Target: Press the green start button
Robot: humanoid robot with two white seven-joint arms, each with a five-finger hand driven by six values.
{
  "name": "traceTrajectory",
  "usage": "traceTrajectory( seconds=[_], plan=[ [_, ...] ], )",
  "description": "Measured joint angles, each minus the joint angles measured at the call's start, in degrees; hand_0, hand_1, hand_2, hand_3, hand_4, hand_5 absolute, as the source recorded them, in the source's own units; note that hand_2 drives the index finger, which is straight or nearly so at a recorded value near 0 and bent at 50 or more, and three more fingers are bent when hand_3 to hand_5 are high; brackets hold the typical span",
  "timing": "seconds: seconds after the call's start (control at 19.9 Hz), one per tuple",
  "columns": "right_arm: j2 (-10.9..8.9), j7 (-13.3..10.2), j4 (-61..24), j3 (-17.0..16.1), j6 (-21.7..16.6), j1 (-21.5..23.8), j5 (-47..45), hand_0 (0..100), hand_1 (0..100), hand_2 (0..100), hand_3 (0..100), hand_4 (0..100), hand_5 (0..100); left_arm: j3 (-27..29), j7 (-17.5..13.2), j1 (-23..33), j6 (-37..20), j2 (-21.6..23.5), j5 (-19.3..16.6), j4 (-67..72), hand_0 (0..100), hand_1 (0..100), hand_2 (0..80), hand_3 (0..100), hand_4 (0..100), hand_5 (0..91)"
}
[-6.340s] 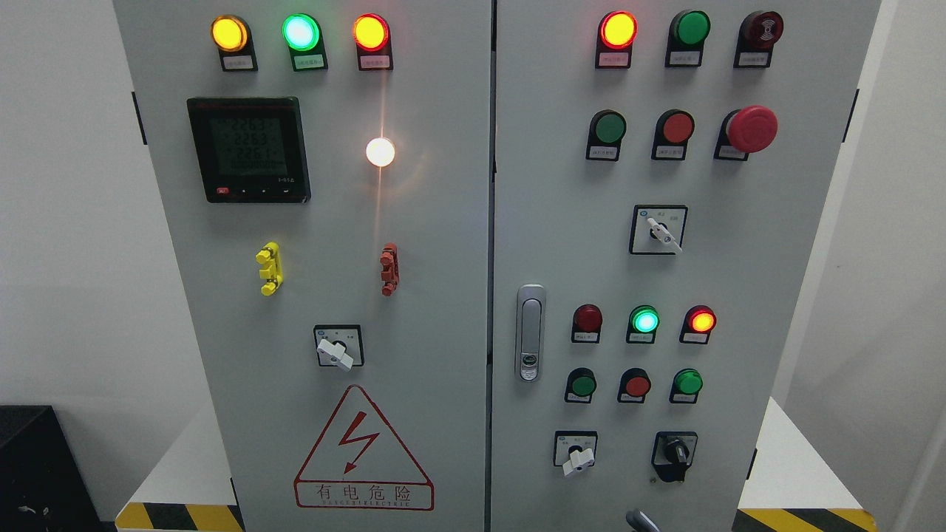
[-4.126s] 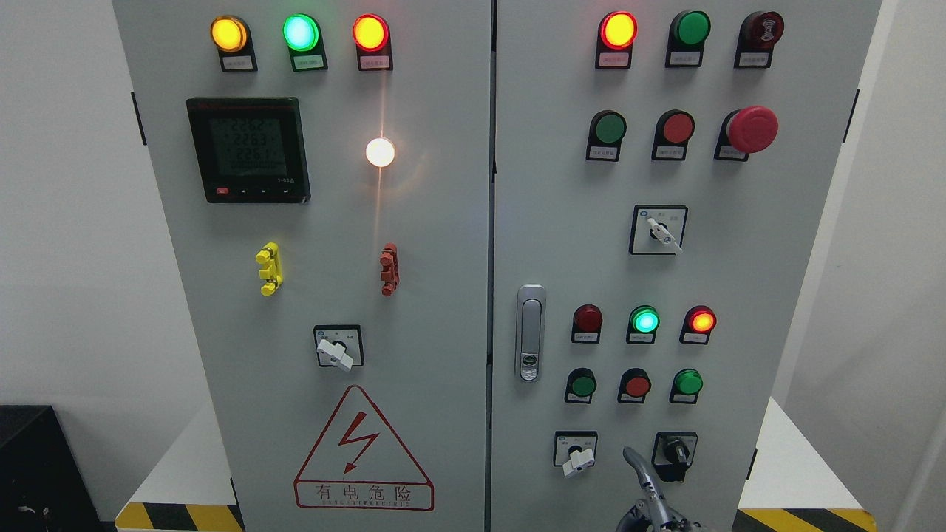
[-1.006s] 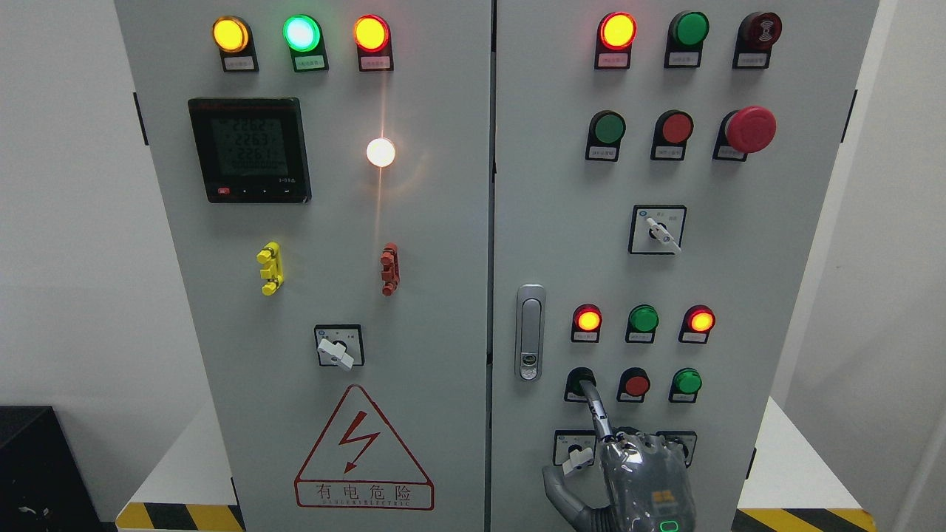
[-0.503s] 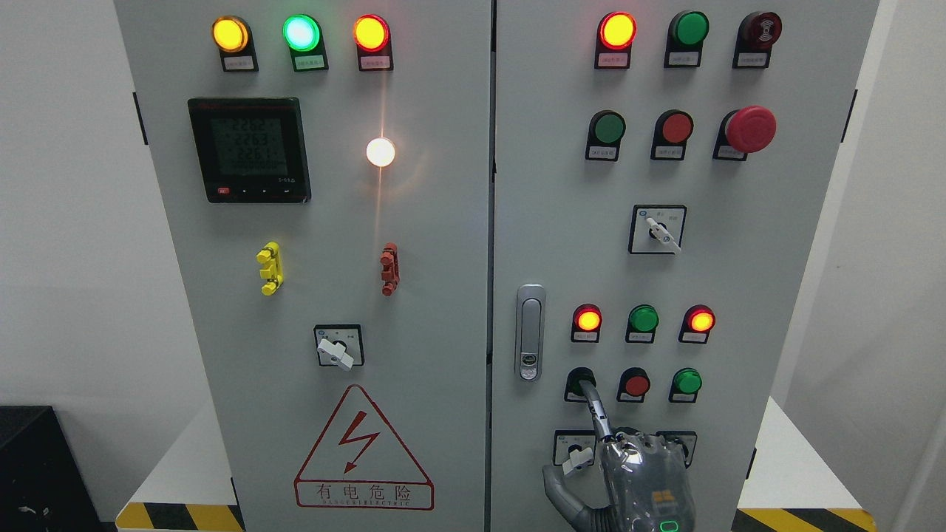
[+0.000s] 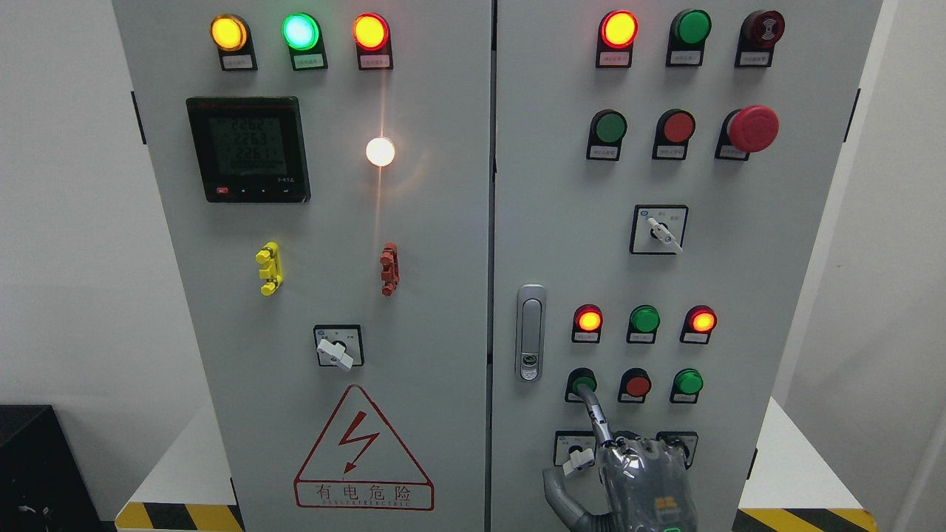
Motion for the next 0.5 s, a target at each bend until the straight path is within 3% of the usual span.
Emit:
traceTrajectory(
  seconds=[0.5],
  plan=[
    [0.01, -0.3, -5.5, 0.2, -0.6, 5.7, -11.2, 48, 38, 0, 88, 83, 100, 0.0, 0.0, 0.0, 0.0, 0.0, 0.0, 0.0, 12, 56, 0.0, 0, 0, 0.0]
  ],
)
